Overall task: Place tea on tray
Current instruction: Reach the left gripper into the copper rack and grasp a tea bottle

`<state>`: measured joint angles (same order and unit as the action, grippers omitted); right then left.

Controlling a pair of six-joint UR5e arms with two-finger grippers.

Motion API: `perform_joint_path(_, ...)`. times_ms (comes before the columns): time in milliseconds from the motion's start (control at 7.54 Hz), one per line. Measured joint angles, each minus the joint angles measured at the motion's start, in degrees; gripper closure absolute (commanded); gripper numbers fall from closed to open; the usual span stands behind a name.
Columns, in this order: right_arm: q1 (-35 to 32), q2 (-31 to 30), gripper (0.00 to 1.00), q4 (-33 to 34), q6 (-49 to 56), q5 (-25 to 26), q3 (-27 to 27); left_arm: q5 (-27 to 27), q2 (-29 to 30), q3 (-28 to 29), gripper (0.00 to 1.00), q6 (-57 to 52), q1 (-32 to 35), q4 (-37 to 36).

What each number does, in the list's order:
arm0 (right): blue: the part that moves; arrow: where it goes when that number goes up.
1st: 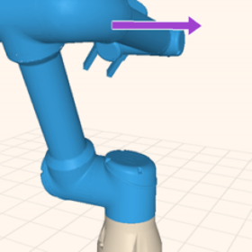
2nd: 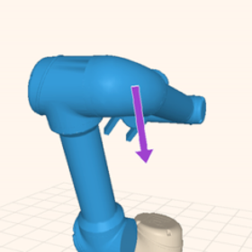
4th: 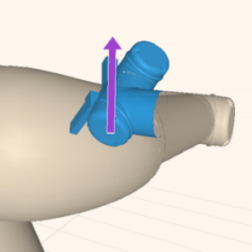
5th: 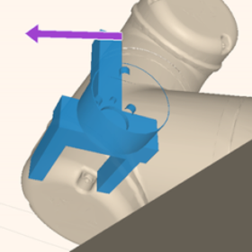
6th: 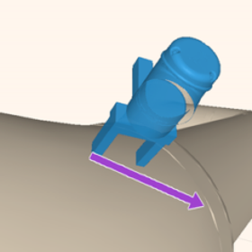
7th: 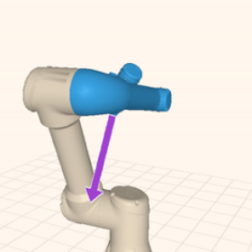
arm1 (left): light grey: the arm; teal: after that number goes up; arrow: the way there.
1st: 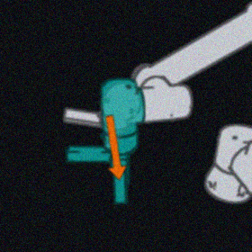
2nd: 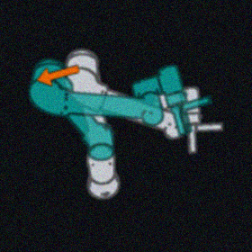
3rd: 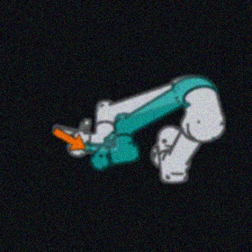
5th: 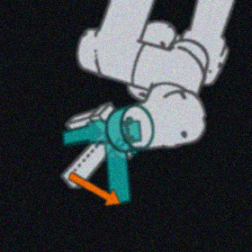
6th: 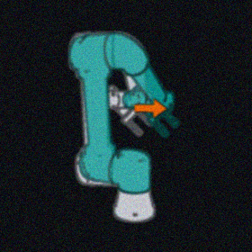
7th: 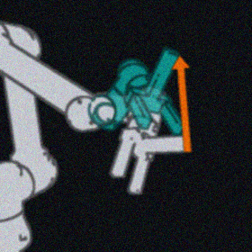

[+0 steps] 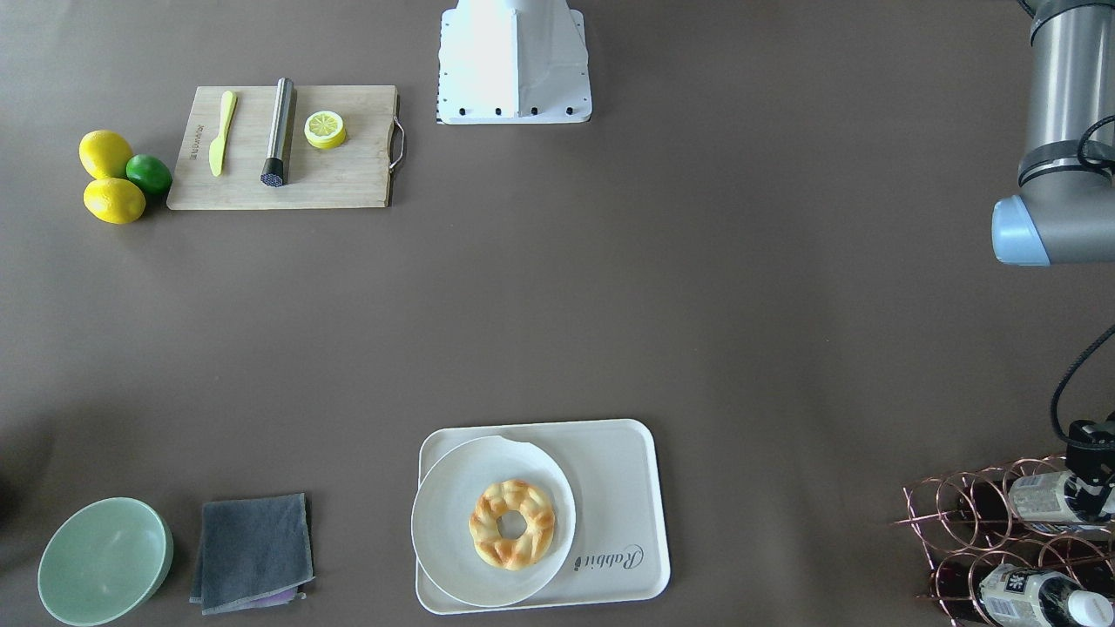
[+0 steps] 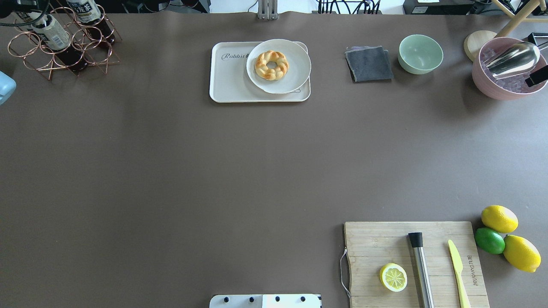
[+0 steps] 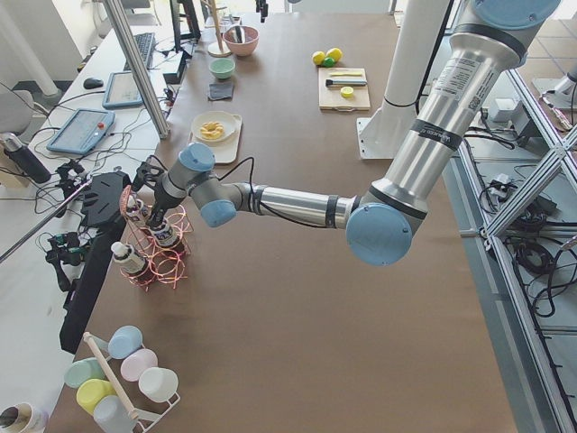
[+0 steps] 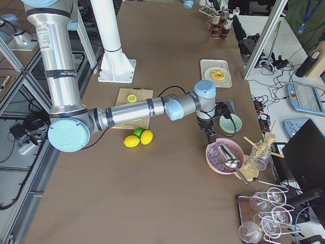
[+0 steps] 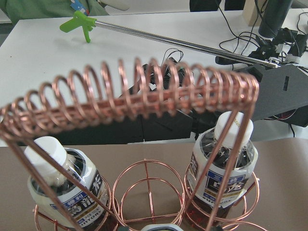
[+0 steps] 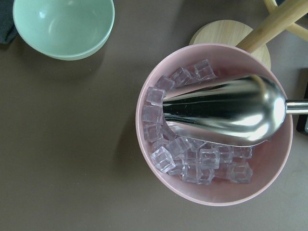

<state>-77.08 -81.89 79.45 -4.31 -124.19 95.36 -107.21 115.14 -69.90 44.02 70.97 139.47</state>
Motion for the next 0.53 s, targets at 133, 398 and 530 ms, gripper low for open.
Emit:
perform_joint_path(133,0.0,0.0,0.0,0.0,0.0,0.0,0.0,0.0,-0.1,-0.1,0.61,0.0,0.0,0.1)
perform_joint_path(398,0.0,0.0,0.0,0.0,-0.1,-0.1,0.2,-0.1,-0.5,-0.4,0.86,-0.3,0.0,0.2)
perform_joint_path(530,0.0,0.0,0.0,0.0,-0.1,-0.1,0.2,-0.2,-0.8,-0.5,1.0,-0.5,0.0,0.8)
